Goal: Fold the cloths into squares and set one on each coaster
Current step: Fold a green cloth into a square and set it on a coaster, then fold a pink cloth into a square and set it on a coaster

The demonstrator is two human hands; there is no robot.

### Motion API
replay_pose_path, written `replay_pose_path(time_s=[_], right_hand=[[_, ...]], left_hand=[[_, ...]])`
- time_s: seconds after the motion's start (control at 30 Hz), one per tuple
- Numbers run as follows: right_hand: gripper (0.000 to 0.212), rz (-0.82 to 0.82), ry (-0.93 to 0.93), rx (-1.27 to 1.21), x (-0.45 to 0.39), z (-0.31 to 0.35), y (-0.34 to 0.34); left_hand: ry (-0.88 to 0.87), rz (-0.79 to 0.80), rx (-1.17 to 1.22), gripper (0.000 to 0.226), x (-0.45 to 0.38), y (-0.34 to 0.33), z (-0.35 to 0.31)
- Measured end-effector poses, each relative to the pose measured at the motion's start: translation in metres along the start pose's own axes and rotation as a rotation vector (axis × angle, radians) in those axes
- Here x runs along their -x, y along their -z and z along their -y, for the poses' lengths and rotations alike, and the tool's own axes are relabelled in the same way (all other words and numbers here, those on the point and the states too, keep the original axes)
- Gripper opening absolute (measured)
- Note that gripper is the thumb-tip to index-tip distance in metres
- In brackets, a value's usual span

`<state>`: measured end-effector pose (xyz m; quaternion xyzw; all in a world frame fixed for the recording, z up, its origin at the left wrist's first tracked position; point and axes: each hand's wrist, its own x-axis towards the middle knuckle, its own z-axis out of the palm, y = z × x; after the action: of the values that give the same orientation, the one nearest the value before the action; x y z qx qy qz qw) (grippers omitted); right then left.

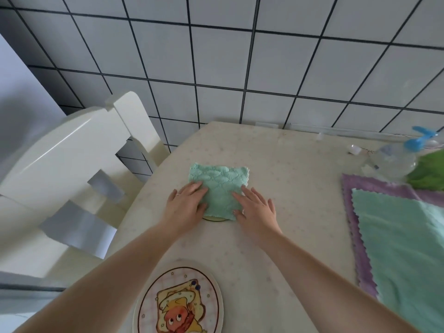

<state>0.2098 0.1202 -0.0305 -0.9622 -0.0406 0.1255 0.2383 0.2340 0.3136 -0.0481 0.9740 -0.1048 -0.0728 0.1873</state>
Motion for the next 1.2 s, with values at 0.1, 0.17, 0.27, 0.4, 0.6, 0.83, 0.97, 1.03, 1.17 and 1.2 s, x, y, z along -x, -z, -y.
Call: replay_pose_path(time_s=[0.1, 0.17, 0.27, 0.4, 0.6, 0.83, 0.97, 1.03, 1.17, 1.2], right_hand=[[0.042, -0.137, 0.043, -0.124, 0.026, 0.002, 0.015], [0.036, -0.173, 0.040, -0.212, 0.052, 0.001, 0.022], [0.028, -0.172, 0.020, -0.303, 0.102, -0.005, 0.028], [0.025, -0.189, -0.034, -0.314, 0.181, -0.025, 0.034], [0.023, -0.244, -0.176, -0.358, 0.298, -0.080, 0.033], [0.022, -0.256, -0.297, -0.359, 0.365, -0.165, 0.039], [0.024, -0.286, -0.272, -0.311, 0.374, -0.220, 0.061], [0.028, -0.296, -0.252, -0.262, 0.374, -0.248, 0.076], [0.033, -0.264, -0.193, -0.042, 0.369, -0.297, 0.103], [0.035, -0.227, -0.188, 0.030, 0.367, -0.306, 0.108]], left_hand=[[-0.055, -0.175, 0.200, 0.031, 0.018, 0.009, -0.018], [-0.048, -0.171, 0.331, 0.024, 0.040, 0.015, -0.042], [-0.053, -0.129, 0.475, 0.020, 0.079, 0.013, -0.078], [-0.055, -0.030, 0.591, 0.020, 0.132, -0.003, -0.122], [-0.077, 0.131, 0.656, 0.016, 0.198, -0.039, -0.182], [-0.107, 0.189, 0.693, 0.015, 0.220, -0.084, -0.254], [-0.107, 0.176, 0.637, 0.016, 0.213, -0.105, -0.300], [-0.123, 0.148, 0.564, 0.018, 0.207, -0.116, -0.325], [-0.168, 0.082, 0.357, 0.029, 0.188, -0.133, -0.366], [-0.171, 0.080, 0.307, 0.032, 0.185, -0.135, -0.375]])
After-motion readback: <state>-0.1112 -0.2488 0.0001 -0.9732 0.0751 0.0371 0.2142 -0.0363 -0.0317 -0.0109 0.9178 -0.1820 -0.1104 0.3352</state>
